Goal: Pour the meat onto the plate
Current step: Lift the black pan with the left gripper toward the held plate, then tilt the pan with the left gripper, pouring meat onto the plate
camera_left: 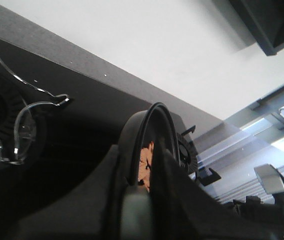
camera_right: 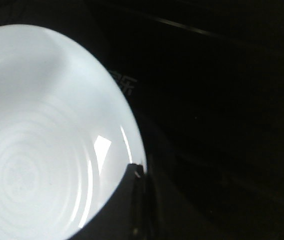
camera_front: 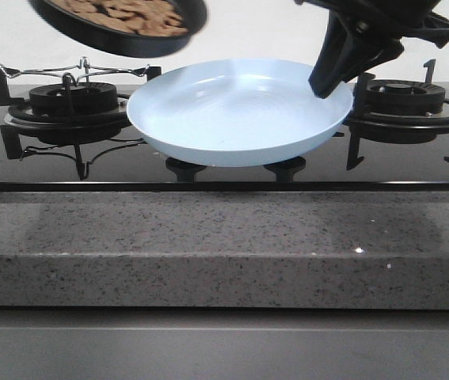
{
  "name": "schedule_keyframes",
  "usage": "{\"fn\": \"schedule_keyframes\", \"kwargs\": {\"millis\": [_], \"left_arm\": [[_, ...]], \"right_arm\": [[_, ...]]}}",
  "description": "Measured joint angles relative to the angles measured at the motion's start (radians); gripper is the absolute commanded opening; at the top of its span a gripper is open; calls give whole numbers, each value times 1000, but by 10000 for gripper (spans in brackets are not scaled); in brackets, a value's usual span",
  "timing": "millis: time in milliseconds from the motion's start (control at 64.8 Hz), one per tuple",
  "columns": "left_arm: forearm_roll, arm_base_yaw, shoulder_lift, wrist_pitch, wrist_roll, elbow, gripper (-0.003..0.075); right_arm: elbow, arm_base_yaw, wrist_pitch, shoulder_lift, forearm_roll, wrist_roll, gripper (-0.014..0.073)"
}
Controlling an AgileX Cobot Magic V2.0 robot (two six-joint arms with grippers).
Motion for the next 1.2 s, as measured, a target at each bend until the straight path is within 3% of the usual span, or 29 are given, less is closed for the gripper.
{"fn": "schedule_keyframes", "kwargs": {"millis": [247,509,1204], "left_arm": [[8,-228,0,-208,158,-2,-20],[48,-352,0,-301,326,-70,-20],[549,-545,-6,-380,355,-239,-20]], "right_arm": [[0,0,0,0,0,0,-120],[0,0,0,0,0,0,-120],[0,0,0,0,0,0,-120]]}}
